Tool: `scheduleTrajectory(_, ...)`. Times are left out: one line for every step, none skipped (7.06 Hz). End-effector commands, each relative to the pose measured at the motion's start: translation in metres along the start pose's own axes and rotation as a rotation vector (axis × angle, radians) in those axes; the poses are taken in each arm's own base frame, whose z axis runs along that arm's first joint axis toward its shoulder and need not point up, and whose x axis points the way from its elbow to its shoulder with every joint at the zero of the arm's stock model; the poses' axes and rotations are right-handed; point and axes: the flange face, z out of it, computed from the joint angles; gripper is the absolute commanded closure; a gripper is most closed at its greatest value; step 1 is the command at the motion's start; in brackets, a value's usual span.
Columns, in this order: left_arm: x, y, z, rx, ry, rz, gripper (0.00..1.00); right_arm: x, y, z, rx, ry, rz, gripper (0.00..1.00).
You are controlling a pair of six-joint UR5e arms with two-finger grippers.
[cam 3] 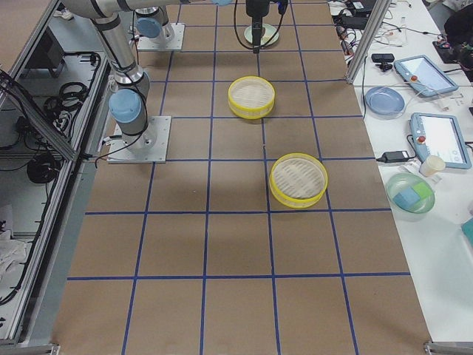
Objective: Stack buns with steamer
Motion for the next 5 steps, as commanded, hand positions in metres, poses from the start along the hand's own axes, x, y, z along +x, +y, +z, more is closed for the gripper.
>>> scheduleTrajectory(0.0, 0.001, 0.008, -0.016, -0.003, 0.0, 0.0, -0.005, -0.001, 0.002, -0.009, -0.046, -0.001, 0.0)
scheduleTrajectory(0.0, 0.0, 0.011, -0.02, -0.003, 0.011, 0.0, -0.004, 0.0, 0.001, -0.007, -0.045, -0.002, 0.0)
scheduleTrajectory(-0.003, -0.011, 0.016, 0.004, 0.0, 0.01, 0.0, -0.004, 0.0, 0.001, -0.007, -0.043, -0.001, 0.0)
scheduleTrajectory(-0.004, -0.02, 0.022, 0.028, 0.003, 0.02, 0.0, -0.004, 0.0, 0.001, -0.007, -0.042, -0.001, 0.0)
scheduleTrajectory(-0.009, -0.031, 0.037, 0.009, -0.001, 0.045, 0.0, -0.004, 0.0, 0.001, -0.007, -0.04, -0.002, 0.0)
